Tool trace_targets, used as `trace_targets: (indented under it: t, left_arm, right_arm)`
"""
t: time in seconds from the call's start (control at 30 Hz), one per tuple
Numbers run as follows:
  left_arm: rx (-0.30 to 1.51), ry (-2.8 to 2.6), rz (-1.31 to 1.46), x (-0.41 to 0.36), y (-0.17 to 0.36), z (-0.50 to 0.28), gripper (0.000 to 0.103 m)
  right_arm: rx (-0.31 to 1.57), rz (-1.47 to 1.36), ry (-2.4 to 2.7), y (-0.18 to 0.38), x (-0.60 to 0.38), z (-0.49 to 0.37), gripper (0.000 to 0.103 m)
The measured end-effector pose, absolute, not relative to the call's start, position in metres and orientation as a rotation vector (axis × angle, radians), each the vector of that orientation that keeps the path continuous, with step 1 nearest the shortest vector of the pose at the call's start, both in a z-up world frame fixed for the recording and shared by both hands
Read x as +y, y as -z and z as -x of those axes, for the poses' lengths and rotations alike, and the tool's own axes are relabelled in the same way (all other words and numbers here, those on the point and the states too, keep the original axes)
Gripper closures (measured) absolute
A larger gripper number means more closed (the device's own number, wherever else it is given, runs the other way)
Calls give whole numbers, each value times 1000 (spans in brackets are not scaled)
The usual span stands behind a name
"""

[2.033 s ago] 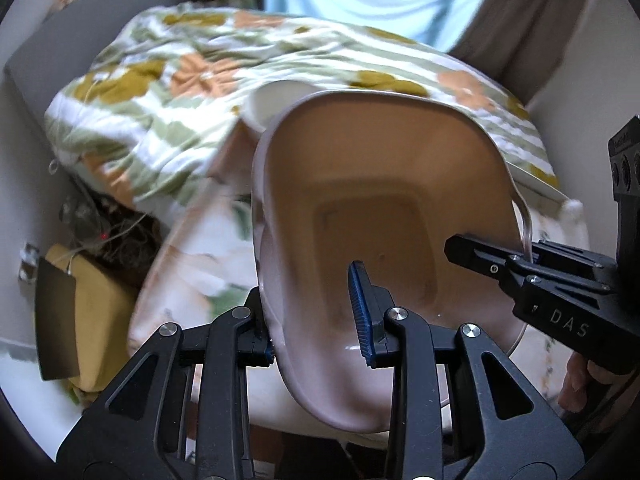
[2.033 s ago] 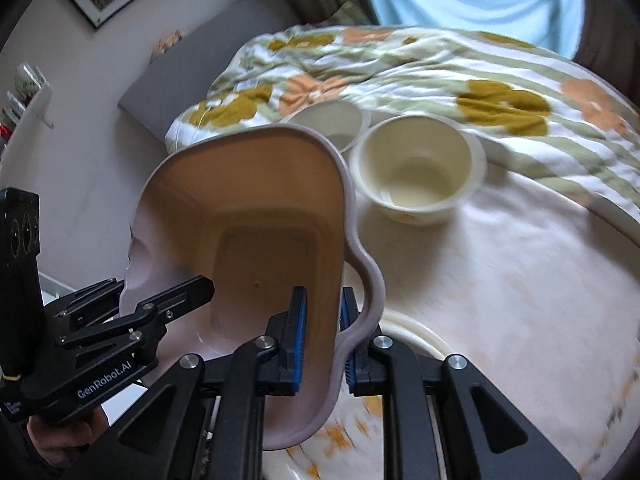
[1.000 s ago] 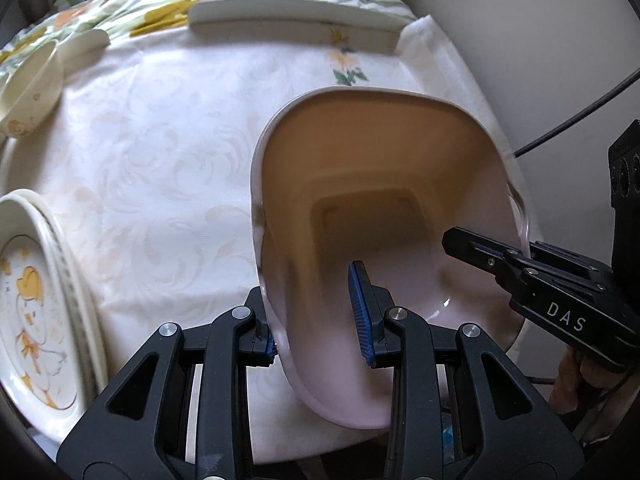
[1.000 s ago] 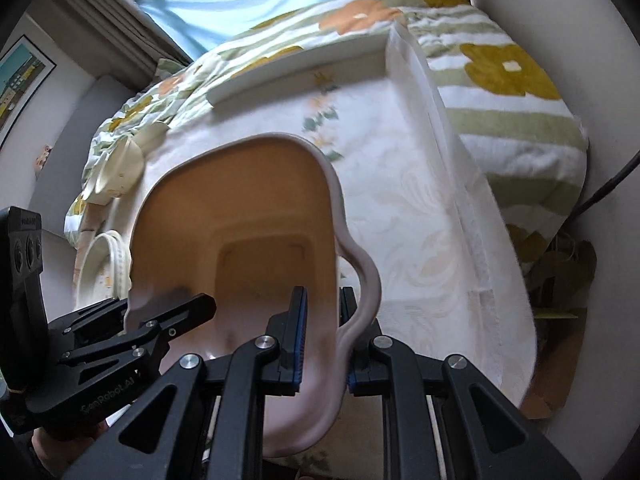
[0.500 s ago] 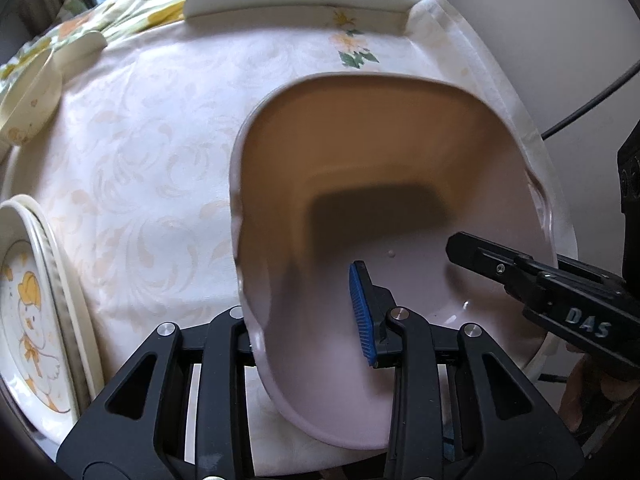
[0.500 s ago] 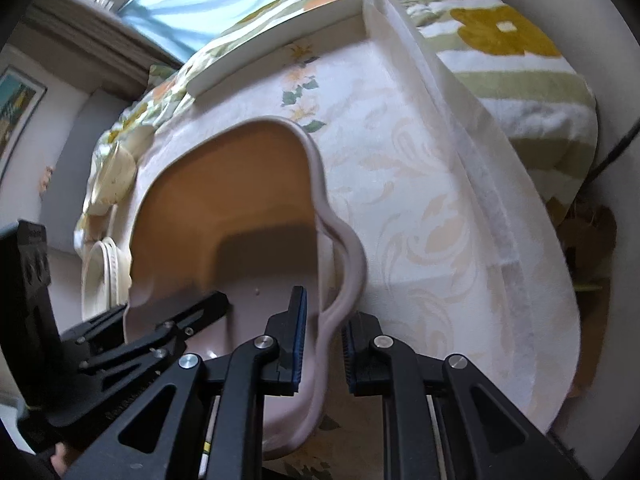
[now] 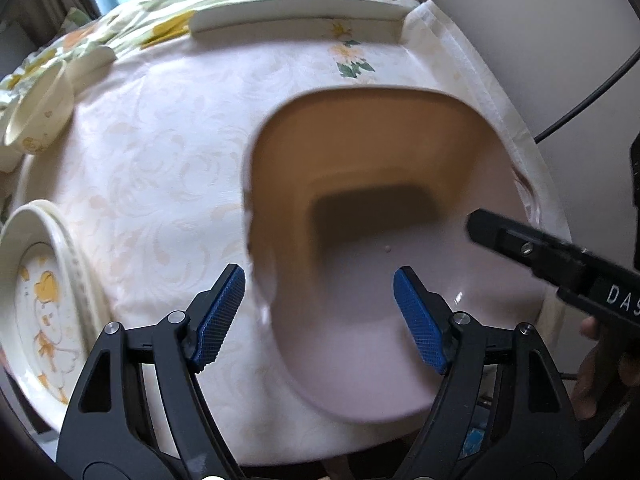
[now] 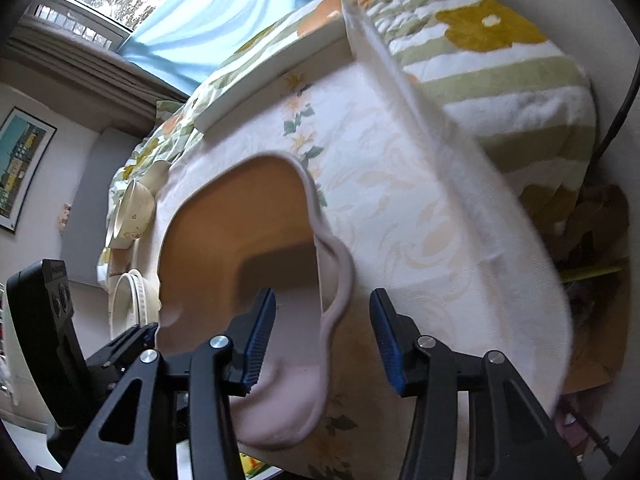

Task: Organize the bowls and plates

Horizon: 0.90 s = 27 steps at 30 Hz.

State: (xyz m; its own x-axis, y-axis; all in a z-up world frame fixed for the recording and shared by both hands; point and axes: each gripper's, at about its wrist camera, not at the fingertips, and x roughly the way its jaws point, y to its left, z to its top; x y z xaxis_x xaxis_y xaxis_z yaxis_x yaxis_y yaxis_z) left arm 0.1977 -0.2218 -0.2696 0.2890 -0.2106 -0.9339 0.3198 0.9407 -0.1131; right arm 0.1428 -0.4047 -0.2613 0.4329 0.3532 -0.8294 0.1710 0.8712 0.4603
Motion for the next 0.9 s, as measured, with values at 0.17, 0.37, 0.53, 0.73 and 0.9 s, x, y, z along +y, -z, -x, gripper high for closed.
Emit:
trace_targets:
  t: [0.17,0.37,0.53,0.73,0.9]
  left_arm:
    - [1181,330,-107,-202,234,-178,28]
    - [1021,240,-36,-142,149,-151,20]
    - [878,114,31,-82,100,-156,0]
    - [872,32,156,1,84,-193,0]
    - [925,9,252,59,101,-247,0]
  right_arm:
    - [1080,-385,-77,217,-400,-127,58]
    - [964,-293,-181,149,-372,-128,49]
    - [845,-274,-293,106,-332,-148,0]
    - [866,-234,-372,89,-272,-192,0]
    - [897,-209,-390,96,-222,-237,0]
